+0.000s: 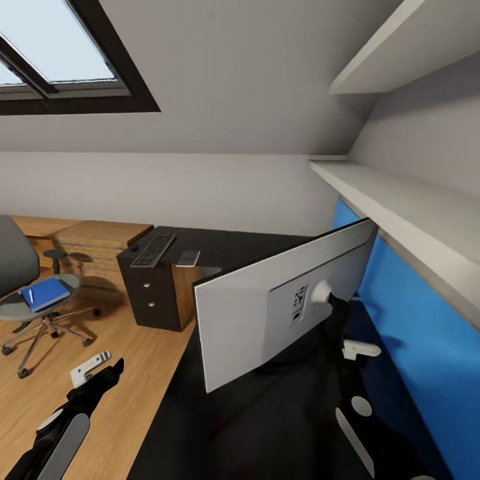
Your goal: In the bedroom, organize the workspace by keeping the computer under the desk, ensuring the monitor is on the desk, placing the keyboard on the desk next to the monitor, placing the mouse on the desk next to the keyboard, moving the folder from the swivel chair onto the desk next to the mouse, stacking the notebook on top of the folder with the pen on top of the notebook, and positioning the swivel chair next to the desk.
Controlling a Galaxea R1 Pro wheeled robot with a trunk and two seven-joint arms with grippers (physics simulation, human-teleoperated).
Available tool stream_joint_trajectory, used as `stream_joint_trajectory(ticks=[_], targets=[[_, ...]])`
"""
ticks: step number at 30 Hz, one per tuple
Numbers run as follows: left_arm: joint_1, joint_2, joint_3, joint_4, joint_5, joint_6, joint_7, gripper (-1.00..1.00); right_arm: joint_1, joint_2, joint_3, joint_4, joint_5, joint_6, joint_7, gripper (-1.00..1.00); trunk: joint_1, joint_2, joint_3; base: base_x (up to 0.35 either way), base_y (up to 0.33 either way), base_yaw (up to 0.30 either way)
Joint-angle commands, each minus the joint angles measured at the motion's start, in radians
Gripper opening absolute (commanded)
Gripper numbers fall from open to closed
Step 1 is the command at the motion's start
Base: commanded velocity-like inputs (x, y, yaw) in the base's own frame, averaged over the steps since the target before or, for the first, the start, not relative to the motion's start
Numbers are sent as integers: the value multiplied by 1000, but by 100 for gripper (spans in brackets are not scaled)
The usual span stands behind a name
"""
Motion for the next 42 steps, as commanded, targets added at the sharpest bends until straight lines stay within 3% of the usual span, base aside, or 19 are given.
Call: stream_joint_trajectory(ticks=[1,42], targets=[[0,0,0,-2,8,4,5,100,-2,-2,6,-1,-4,-7,-5,-100,0,-1,-1,94,0,0],[0,0,-1,-2,9,4,5,100,-2,-2,7,0,-4,-7,-4,-100,0,-1,0,11,-2,-36]])
